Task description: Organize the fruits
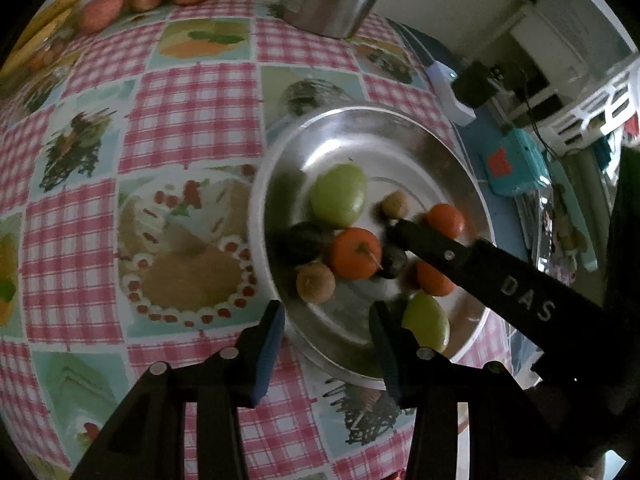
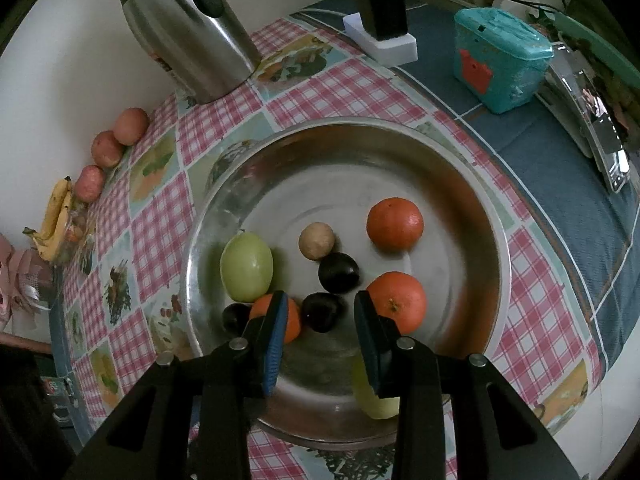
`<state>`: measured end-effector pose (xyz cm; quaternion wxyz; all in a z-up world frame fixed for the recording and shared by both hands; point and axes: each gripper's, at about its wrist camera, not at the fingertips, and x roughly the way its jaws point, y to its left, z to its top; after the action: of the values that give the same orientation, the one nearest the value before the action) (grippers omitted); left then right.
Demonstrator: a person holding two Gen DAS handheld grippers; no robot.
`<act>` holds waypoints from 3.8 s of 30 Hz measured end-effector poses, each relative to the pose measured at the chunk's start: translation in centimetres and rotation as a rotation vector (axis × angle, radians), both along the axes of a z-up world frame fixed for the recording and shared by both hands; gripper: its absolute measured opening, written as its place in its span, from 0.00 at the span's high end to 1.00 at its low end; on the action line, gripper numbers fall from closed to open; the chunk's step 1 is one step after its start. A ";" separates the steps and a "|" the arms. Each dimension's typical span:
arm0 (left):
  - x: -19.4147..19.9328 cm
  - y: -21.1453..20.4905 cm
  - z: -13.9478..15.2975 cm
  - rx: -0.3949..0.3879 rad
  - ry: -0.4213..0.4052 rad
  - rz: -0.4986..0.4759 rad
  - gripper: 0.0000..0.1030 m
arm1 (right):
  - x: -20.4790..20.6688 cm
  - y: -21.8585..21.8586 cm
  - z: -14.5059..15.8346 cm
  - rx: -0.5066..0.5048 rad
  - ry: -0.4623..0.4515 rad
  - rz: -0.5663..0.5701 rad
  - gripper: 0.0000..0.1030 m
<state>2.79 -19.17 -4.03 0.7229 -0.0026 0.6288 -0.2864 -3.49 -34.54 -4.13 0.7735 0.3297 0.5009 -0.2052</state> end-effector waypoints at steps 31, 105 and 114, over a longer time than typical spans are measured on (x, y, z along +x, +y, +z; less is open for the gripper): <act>6.2 10.8 -0.9 0.279 -0.120 0.372 0.02 | 2.6 4.3 -0.1 -0.101 0.065 0.171 0.38; -2.2 15.7 3.7 0.331 -0.353 0.322 0.00 | -2.4 12.0 2.2 -0.263 -0.023 0.377 0.11; -2.1 15.9 3.6 0.329 -0.348 0.324 0.00 | -2.3 12.1 2.1 -0.267 -0.020 0.379 0.11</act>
<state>0.73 -3.28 -0.46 0.8469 0.0634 0.5248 -0.0572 -5.77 -22.43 -2.01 0.8398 0.1264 0.5147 -0.1176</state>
